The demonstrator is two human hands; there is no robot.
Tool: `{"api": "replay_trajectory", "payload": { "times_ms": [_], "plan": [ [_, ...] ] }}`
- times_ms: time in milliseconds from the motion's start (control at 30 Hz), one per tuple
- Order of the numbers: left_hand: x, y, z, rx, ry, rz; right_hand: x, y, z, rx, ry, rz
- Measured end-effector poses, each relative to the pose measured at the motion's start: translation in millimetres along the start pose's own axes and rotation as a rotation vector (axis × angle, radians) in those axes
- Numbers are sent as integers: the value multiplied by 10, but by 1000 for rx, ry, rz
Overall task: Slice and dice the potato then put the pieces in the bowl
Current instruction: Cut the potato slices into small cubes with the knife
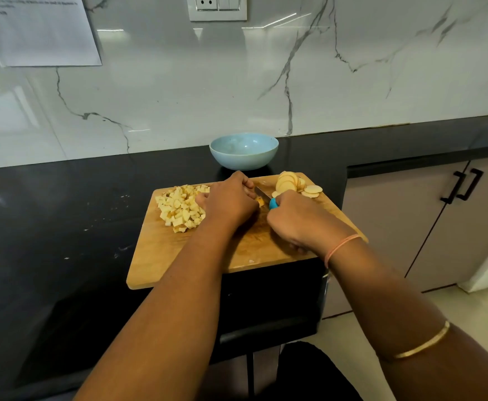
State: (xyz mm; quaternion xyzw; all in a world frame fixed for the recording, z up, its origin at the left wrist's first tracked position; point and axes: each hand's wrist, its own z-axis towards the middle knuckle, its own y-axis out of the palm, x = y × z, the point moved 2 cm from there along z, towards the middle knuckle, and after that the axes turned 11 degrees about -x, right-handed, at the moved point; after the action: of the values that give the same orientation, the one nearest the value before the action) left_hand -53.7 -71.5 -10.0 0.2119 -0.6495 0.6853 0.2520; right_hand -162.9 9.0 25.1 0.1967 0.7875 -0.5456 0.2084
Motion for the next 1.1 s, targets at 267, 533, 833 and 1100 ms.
{"api": "replay_trajectory", "payload": {
  "times_ms": [267, 533, 833, 1100],
  "plan": [
    [-21, 37, -4, 90, -28, 36, 96, 83, -14, 29, 4, 47],
    [-34, 11, -4, 53, -30, 13, 231, 61, -432, 1, 34, 91],
    [-58, -1, 19, 68, -55, 22, 211, 143, -341, 75, -33, 84],
    [-28, -7, 0, 61, -73, 51, 111, 172, -249, 71, -12, -24]
  ]
}}
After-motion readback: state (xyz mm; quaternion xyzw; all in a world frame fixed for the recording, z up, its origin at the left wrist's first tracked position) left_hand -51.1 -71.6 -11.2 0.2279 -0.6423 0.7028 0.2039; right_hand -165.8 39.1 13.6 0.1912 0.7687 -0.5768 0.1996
